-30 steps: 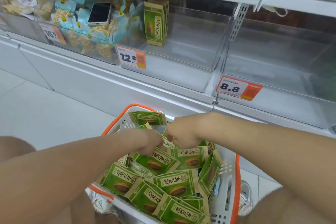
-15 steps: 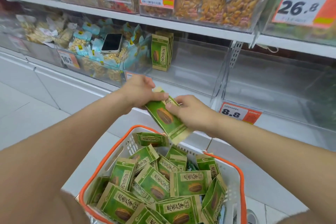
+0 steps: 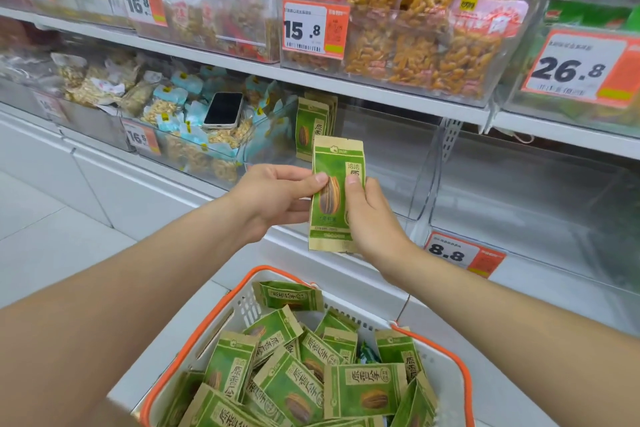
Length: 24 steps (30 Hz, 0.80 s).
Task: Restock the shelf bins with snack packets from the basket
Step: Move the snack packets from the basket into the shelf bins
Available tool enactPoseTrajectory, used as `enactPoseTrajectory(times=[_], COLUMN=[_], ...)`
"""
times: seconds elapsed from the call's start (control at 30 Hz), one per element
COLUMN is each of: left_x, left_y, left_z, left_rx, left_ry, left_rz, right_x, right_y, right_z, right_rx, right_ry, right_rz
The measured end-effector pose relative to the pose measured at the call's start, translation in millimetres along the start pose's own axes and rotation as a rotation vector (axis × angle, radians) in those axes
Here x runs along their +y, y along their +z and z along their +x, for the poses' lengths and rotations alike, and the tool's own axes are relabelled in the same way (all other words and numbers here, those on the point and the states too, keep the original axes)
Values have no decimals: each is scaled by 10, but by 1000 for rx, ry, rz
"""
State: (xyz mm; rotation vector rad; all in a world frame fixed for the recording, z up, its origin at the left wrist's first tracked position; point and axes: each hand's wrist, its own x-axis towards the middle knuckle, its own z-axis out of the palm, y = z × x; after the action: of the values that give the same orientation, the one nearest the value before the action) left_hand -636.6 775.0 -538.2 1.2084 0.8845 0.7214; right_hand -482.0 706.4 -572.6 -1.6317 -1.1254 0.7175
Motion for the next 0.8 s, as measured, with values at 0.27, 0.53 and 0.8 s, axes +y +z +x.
enactPoseTrajectory(times=[0.27,0.53,0.8], left_x=[159,112,118], left_y=[-198,-530,-611], left_z=[287,630,777], left_rx=[15,280,221], left_ry=[62,477,469], left_rz=[415,1536,1608], right_x=[-204,-260,-98], right_y=[80,203,442], right_z=[361,1185,1719], right_rx=[-86,268,139], right_ry=[225,73,33], right_rz=[245,-28,-127])
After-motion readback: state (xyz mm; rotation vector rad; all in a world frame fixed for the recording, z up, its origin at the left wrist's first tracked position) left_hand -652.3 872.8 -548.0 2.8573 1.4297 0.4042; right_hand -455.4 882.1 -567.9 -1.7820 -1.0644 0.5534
